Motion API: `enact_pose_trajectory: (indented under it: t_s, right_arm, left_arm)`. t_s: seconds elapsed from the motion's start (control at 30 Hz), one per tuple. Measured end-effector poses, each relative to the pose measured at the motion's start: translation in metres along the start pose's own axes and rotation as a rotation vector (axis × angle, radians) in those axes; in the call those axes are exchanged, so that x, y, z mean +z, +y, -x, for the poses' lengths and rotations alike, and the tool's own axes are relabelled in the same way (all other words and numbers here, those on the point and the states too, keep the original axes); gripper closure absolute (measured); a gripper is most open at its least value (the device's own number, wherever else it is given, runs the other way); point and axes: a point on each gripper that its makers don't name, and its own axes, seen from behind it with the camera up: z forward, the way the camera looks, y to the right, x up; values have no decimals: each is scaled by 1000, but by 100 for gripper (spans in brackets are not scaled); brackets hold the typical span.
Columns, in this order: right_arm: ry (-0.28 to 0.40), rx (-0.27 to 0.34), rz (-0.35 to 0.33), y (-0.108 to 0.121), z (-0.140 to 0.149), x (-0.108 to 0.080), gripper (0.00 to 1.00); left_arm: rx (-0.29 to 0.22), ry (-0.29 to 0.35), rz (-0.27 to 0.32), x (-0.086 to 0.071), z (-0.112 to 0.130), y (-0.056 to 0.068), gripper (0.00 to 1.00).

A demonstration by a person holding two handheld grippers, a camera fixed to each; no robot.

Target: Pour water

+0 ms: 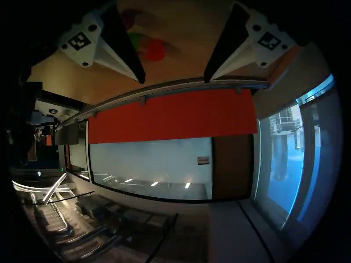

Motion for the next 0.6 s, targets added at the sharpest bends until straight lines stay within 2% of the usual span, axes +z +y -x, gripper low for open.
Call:
enact_pose_trajectory:
  t_s: [0.27,0.6]
  right_arm:
    - [-13,-20,-131,-28,-7,-5,1]
    - [-13,-3,-297,-67,-25,-13,1]
  left_arm:
    - [-31,20,98,-7,-14,19,0]
    - [-32,50,243,-22,-35,49,0]
